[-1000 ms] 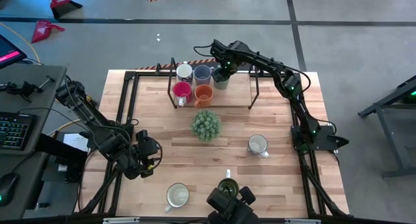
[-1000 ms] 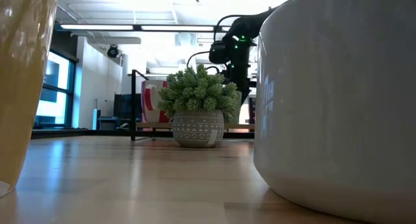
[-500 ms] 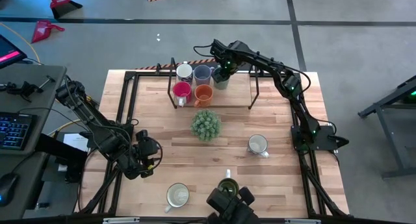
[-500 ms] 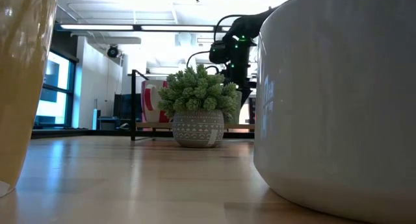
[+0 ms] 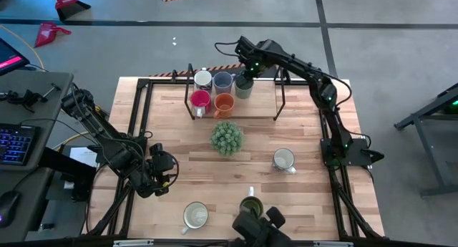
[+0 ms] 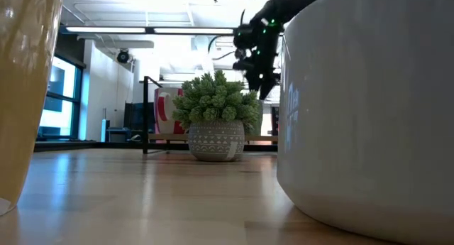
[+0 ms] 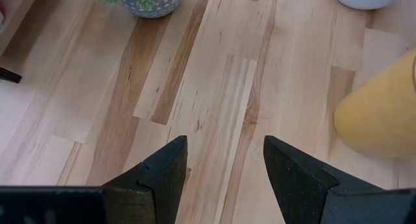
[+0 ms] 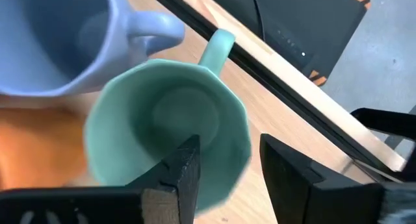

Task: Place coffee mugs
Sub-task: Put the green mug on the shelf

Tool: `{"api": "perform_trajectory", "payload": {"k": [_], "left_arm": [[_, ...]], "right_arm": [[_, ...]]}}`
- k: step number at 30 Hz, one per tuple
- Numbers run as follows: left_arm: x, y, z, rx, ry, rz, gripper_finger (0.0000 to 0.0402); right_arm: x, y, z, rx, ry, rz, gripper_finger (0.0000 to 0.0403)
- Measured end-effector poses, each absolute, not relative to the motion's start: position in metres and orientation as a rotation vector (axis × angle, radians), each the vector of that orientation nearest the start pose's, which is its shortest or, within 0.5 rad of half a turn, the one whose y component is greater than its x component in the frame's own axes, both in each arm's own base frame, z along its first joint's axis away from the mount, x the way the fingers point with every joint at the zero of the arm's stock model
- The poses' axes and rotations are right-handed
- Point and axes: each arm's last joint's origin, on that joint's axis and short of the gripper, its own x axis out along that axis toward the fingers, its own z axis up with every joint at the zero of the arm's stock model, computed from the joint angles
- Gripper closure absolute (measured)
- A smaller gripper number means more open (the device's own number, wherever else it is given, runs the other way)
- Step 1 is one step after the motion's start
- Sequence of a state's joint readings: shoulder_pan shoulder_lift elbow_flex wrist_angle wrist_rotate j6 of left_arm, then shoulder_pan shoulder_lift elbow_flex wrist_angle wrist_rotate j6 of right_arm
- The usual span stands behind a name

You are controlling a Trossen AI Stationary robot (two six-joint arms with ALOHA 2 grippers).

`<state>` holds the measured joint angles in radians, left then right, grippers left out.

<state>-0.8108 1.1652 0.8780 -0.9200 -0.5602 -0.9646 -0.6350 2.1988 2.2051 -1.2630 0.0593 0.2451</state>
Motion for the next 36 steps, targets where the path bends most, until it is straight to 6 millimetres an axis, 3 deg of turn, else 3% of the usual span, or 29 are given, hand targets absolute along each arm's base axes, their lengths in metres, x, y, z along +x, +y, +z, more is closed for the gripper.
{"api": "perform_trajectory", "payload": {"k": [7, 13, 28, 33, 36], "left_arm": [[0.149, -0.135, 0.248, -0.100, 0.920, 0.212, 0.0211], [0.149, -0.135, 0.248, -0.092, 0.925, 0.205, 0.0211], [0.149, -0.135, 0.248, -0.119, 0.924, 0.216, 0.0211], [0.149, -0.136, 0.248, -0.131, 0.919, 0.217, 0.0211], [0.149, -0.136, 0.248, -0.133, 0.918, 0.217, 0.0211]], "right_arm": [[0.345, -0.249, 0.331, 0.550, 1.072, -0.723, 0.0267], [0.333, -0.217, 0.365, 0.567, 1.041, -0.545, 0.0267], [0.294, -0.074, 0.437, 0.291, 1.094, -0.137, 0.0267], [0.263, -0.032, 0.454, 0.195, 1.054, -0.144, 0.0269], [0.241, -0.012, 0.454, 0.186, 1.032, -0.207, 0.0269]]}}
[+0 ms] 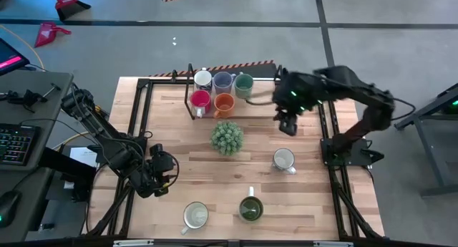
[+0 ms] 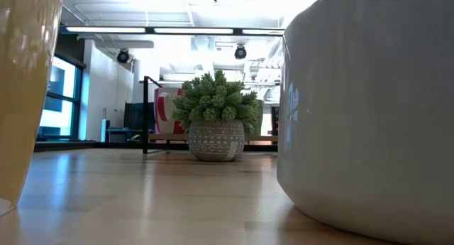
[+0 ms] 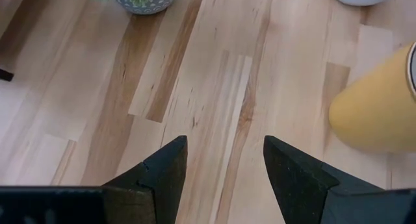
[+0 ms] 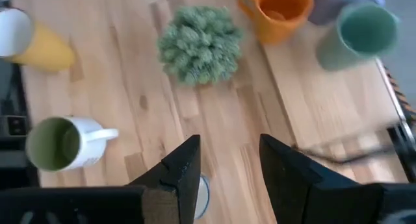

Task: Place coffee mugs
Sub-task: Put the green mug on the shelf

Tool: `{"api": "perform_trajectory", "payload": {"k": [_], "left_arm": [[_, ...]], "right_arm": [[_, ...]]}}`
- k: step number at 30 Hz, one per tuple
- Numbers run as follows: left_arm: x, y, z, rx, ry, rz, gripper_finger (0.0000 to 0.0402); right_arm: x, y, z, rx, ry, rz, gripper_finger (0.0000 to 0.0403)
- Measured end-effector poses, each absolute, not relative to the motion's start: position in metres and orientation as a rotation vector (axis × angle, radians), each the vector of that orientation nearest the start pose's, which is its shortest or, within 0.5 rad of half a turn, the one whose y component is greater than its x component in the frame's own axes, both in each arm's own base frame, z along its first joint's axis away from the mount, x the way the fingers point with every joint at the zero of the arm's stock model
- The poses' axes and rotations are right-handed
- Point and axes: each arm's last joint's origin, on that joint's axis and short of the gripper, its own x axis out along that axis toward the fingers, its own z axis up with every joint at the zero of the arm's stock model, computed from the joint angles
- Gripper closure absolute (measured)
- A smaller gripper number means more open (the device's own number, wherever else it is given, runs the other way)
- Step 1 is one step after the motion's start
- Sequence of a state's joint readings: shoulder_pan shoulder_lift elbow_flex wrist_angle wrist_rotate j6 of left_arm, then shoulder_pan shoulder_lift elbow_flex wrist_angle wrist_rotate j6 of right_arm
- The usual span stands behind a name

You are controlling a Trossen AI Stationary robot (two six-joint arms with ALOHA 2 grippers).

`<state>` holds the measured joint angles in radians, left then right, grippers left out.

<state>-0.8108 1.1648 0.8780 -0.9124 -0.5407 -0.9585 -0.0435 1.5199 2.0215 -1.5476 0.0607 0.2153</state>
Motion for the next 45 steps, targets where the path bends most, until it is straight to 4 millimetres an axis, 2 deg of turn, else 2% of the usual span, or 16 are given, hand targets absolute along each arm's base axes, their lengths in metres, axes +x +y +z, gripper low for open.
{"api": "perform_trajectory", "payload": {"k": [3, 6, 11, 15, 21, 27, 29, 32, 34, 39, 45], "left_arm": [[0.150, -0.136, 0.248, -0.138, 0.914, 0.214, 0.0211], [0.152, -0.138, 0.249, -0.160, 0.896, 0.203, 0.0211], [0.154, -0.141, 0.251, -0.195, 0.867, 0.184, 0.0211], [0.156, -0.142, 0.253, -0.212, 0.841, 0.180, 0.0211], [0.159, -0.143, 0.255, -0.222, 0.789, 0.195, 0.0211], [0.161, -0.145, 0.257, -0.246, 0.748, 0.193, 0.0211], [0.162, -0.144, 0.257, -0.251, 0.745, 0.198, 0.0211], [0.166, -0.144, 0.259, -0.305, 0.719, 0.208, 0.0211], [0.170, -0.142, 0.260, -0.326, 0.707, 0.218, 0.0211], [0.175, -0.136, 0.260, -0.333, 0.704, 0.248, 0.0211], [0.178, -0.132, 0.259, -0.306, 0.722, 0.240, 0.0211]], "right_arm": [[0.220, 0.006, 0.441, 0.195, 1.003, -0.287, 0.0269], [0.204, 0.020, 0.417, 0.225, 0.947, -0.331, 0.0269], [0.191, 0.034, 0.374, 0.327, 0.835, -0.307, 0.0270], [0.195, 0.043, 0.341, 0.381, 0.737, -0.252, 0.0270], [0.217, 0.055, 0.291, 0.441, 0.568, -0.158, 0.0270], [0.227, 0.056, 0.238, 0.486, 0.491, -0.133, 0.0270], [0.229, 0.055, 0.227, 0.567, 0.485, -0.134, 0.0270], [0.234, 0.053, 0.222, 0.677, 0.479, -0.098, 0.0270], [0.237, 0.055, 0.226, 0.676, 0.479, -0.037, 0.0270], [0.247, 0.072, 0.257, 0.566, 0.492, 0.156, 0.0270], [0.257, 0.090, 0.274, 0.428, 0.765, 0.107, 0.0270]]}}
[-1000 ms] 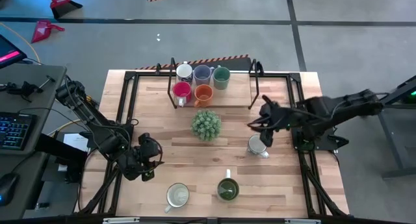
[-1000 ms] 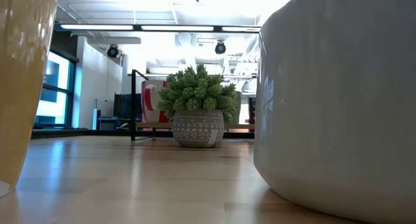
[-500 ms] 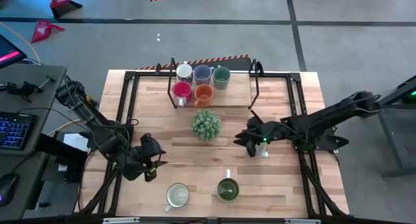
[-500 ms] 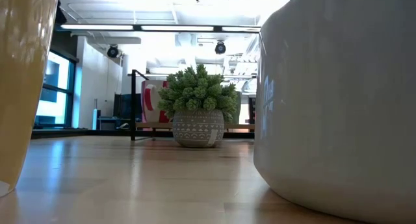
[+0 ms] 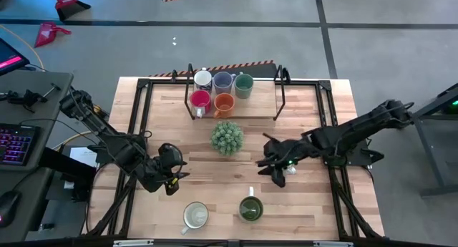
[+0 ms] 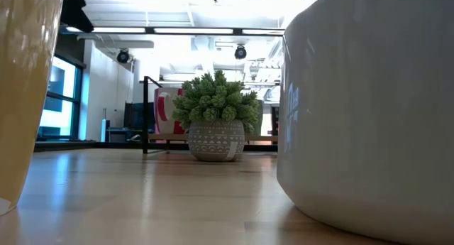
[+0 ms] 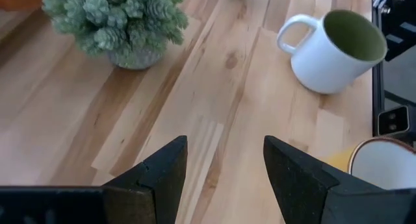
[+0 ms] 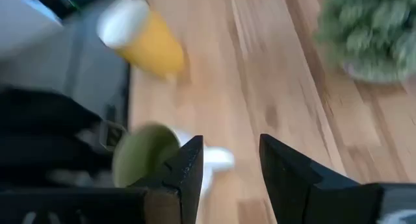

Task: Place coffee mugs
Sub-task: Put the green mug on the shelf

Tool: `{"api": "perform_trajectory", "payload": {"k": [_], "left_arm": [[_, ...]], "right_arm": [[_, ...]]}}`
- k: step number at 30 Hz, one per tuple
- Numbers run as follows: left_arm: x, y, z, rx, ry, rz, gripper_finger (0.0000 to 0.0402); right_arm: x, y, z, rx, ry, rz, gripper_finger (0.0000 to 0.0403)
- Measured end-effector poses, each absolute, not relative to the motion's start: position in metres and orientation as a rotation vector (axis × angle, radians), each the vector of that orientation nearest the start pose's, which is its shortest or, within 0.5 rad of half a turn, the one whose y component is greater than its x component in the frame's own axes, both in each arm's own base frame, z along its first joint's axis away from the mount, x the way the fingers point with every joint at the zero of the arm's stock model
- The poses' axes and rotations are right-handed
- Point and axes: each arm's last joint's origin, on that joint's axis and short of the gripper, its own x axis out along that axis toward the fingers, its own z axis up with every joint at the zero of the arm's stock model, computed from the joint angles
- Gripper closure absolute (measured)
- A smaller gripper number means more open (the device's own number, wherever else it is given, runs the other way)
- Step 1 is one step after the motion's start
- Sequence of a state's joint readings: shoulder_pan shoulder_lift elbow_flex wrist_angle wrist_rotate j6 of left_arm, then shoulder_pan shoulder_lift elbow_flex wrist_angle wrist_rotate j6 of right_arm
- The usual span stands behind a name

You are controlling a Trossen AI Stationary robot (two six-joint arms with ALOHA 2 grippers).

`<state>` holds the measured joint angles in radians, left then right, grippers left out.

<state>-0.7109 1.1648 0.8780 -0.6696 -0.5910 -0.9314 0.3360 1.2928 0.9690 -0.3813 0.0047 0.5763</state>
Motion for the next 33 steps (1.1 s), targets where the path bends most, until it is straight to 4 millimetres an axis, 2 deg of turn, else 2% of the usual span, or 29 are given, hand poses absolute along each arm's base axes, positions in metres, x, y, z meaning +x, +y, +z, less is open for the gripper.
{"api": "perform_trajectory", "payload": {"k": [8, 18, 24, 33], "left_arm": [[0.176, -0.131, 0.257, -0.308, 0.778, 0.216, 0.0211], [0.170, -0.129, 0.252, -0.287, 0.894, 0.184, 0.0211], [0.168, -0.129, 0.251, -0.255, 0.931, 0.168, 0.0211], [0.168, -0.129, 0.251, -0.260, 0.944, 0.155, 0.0211]], "right_arm": [[0.288, 0.123, 0.255, 0.331, 0.991, 0.135, 0.0270], [0.311, 0.160, 0.232, 0.309, 1.081, 0.162, 0.0270], [0.314, 0.172, 0.217, 0.330, 1.157, 0.117, 0.0270], [0.321, 0.176, 0.198, 0.374, 1.186, 0.030, 0.0270]]}}
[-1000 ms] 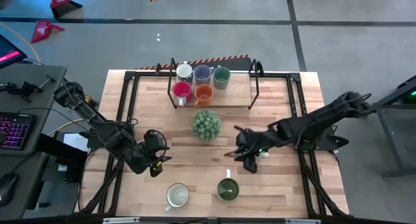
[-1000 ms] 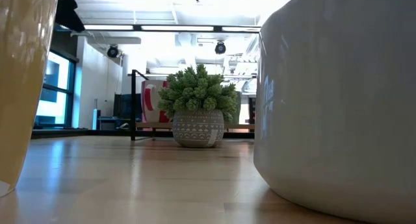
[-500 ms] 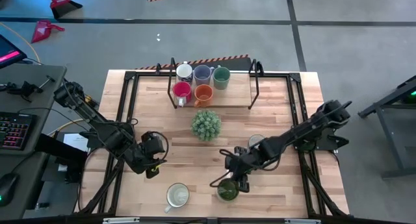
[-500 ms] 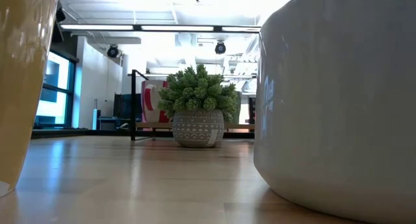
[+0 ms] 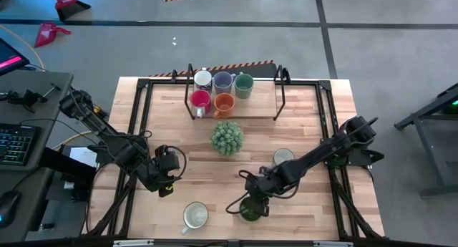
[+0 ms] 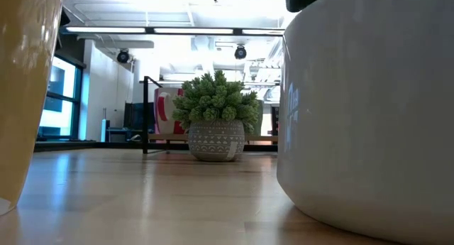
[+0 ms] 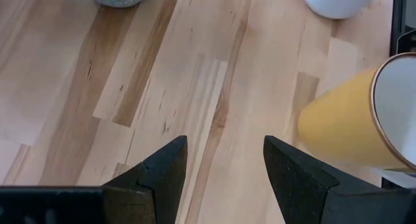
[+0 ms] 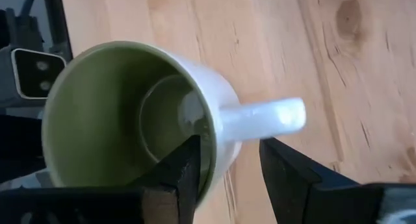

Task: Place coffee mugs
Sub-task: Put the green mug on the shelf

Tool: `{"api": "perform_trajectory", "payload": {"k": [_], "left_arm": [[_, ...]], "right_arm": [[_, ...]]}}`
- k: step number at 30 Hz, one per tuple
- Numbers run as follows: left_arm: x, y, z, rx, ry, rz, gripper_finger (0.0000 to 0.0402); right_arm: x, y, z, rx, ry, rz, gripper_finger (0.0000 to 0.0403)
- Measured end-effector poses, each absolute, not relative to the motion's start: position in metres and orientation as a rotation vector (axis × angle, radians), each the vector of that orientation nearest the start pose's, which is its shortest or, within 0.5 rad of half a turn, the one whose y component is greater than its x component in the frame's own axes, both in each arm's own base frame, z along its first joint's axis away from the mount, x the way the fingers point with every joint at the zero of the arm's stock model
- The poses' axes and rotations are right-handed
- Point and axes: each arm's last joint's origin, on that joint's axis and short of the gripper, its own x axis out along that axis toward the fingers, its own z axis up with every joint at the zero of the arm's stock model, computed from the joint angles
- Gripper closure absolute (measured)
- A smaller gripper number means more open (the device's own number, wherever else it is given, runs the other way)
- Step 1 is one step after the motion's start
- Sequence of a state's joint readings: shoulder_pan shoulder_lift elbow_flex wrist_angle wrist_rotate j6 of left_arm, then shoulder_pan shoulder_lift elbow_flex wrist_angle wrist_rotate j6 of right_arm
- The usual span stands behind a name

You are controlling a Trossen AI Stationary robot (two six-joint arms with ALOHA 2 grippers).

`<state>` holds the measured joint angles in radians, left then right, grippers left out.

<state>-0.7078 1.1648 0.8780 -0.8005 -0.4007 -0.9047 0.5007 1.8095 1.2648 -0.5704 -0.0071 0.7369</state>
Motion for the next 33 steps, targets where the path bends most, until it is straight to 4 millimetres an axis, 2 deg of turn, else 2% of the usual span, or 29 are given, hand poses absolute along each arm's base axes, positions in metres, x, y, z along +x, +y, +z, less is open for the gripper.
{"api": "perform_trajectory", "payload": {"k": [9, 17, 23, 26, 31, 33], "left_arm": [[0.168, -0.129, 0.251, -0.263, 0.953, 0.146, 0.0211], [0.168, -0.129, 0.251, -0.249, 0.953, 0.136, 0.0211], [0.168, -0.130, 0.251, -0.251, 0.953, 0.134, 0.0211], [0.168, -0.130, 0.251, -0.252, 0.953, 0.134, 0.0211], [0.168, -0.130, 0.251, -0.252, 0.953, 0.134, 0.0211], [0.168, -0.130, 0.251, -0.252, 0.953, 0.133, 0.0211]], "right_arm": [[0.330, 0.180, 0.179, 0.419, 1.189, 0.000, 0.0269], [0.337, 0.177, 0.167, 0.431, 1.197, -0.023, 0.0269], [0.341, 0.172, 0.157, 0.505, 1.215, -0.099, 0.0272], [0.342, 0.171, 0.155, 0.531, 1.217, -0.127, 0.0292], [0.343, 0.172, 0.156, 0.531, 1.190, -0.143, 0.0374], [0.345, 0.172, 0.156, 0.522, 1.162, -0.148, 0.0389]]}}
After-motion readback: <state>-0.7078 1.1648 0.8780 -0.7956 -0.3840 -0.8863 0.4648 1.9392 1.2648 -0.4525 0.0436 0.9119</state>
